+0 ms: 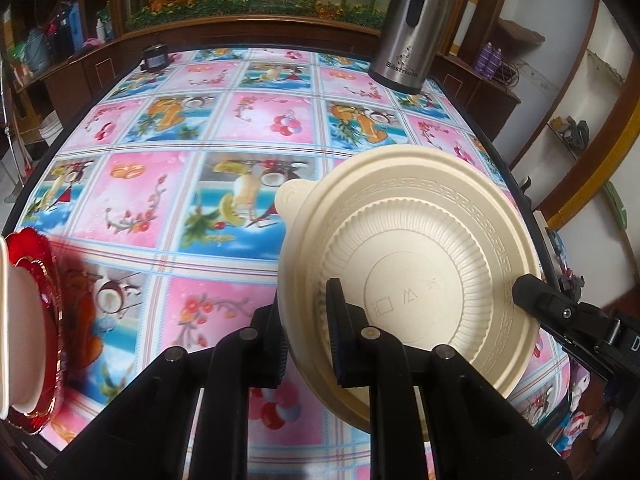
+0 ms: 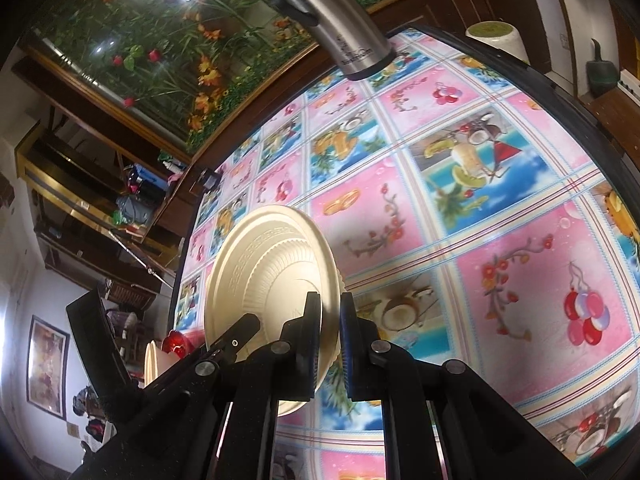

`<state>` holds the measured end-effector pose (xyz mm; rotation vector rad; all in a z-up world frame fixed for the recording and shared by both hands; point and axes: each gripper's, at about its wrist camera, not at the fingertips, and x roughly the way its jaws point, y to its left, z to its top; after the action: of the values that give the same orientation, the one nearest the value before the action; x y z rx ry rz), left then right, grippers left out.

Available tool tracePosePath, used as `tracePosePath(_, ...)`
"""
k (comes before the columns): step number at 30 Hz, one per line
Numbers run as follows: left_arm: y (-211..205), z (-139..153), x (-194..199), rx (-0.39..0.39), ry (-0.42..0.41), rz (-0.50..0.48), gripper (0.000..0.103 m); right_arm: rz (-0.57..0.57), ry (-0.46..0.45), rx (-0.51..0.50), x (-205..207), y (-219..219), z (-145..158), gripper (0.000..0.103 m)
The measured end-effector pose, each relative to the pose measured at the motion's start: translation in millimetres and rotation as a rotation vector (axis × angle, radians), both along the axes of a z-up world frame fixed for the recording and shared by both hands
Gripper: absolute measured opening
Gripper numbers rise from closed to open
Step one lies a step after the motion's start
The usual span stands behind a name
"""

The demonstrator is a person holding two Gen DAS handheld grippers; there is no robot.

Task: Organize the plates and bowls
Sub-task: 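Lift the beige bowls with both tools and carry them to the plate stack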

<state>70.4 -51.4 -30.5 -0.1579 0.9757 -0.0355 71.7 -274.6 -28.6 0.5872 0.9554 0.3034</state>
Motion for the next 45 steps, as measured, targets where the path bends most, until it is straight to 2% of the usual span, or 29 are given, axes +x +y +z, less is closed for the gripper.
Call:
tracePosePath(31, 87, 10, -45, -0.014, -0.04, 0.149, 0.014, 0.189, -0.047, -0.029, -16, 95, 19, 0.009)
tracePosePath(45, 126, 27, -66, -0.023, -0.082, 0.224, 0.014, 0.275, -0.084, -0.016, -21, 134, 31, 0.009)
